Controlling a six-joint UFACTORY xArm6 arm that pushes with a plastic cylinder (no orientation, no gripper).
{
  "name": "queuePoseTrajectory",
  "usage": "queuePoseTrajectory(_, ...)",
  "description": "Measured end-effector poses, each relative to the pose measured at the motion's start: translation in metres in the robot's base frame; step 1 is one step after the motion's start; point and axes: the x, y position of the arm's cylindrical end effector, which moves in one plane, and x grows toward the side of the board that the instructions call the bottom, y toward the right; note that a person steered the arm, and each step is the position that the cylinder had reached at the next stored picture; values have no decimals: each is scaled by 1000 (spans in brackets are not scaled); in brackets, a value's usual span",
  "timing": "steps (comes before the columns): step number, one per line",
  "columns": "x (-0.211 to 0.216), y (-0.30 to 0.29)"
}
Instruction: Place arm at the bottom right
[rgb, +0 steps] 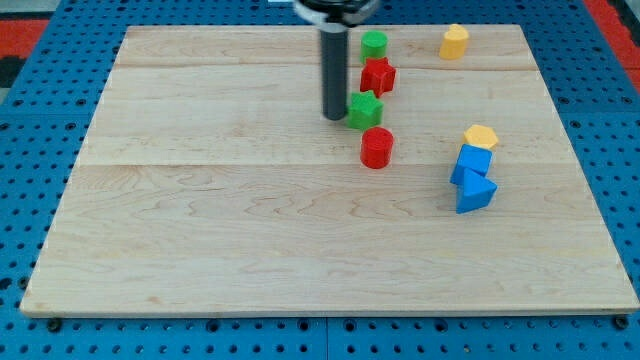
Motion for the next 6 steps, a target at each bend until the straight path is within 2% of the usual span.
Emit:
queuePoseTrajectory(2,-20,-36)
queuePoseTrajectory(4,84,-105)
queuePoseTrajectory(5,153,-59)
queuePoseTrajectory(6,216,35)
